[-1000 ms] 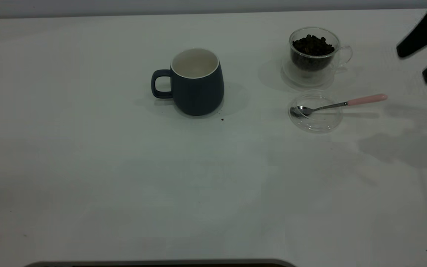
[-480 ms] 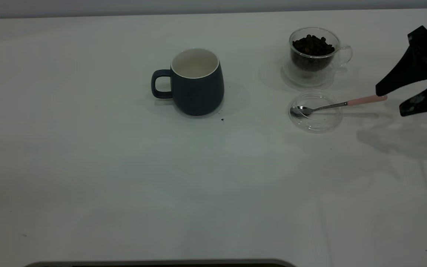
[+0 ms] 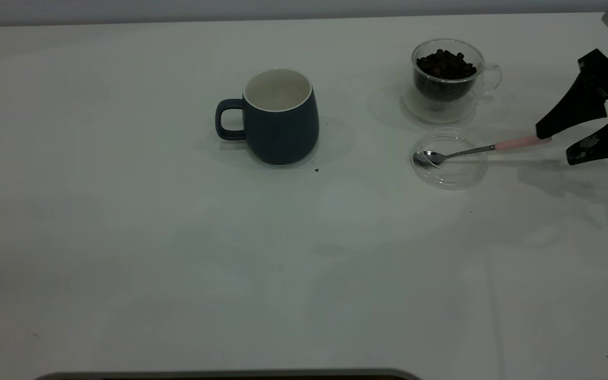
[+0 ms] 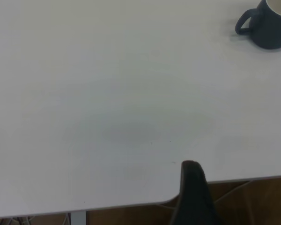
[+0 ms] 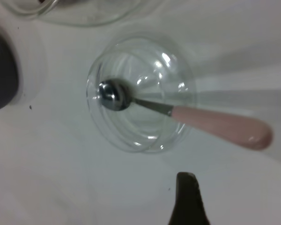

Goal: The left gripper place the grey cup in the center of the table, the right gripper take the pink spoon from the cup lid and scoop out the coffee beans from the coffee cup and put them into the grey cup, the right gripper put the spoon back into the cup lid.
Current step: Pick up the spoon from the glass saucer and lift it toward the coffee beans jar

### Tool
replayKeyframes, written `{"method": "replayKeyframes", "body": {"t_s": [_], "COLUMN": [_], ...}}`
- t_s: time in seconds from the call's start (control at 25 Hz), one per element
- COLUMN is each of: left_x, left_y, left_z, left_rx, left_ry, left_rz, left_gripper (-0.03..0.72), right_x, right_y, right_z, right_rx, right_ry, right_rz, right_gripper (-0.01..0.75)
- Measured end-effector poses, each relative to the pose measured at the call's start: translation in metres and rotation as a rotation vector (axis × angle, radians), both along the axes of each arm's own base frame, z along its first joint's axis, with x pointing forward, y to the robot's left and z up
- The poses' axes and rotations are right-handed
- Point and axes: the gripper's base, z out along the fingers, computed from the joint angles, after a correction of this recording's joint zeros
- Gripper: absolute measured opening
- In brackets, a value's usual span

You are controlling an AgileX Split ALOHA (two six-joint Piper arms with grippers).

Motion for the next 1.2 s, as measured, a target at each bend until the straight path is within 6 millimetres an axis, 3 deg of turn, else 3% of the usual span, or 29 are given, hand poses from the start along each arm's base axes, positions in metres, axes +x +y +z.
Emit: {"method": "replayKeyframes", "body": {"t_s": [0.72, 1.2], "left_x": [0.000, 0.000], "left_y": [0.000, 0.000], "left_z": [0.000, 0.000], "left_rx": [0.001, 0.001], "left_ry": [0.000, 0.000], "left_rz": [-0.001, -0.001], "left_gripper": [0.565, 0.565], "right_x": [0.016, 0.020], "right_y": [-0.003, 0.000], "right_z": [-0.028, -0.028], "right_rx": [0.081, 0.121], "right_ry": [-0.046, -0.120], "right_rz": [0.119, 0.109], "right_gripper": [0.586, 0.586]}}
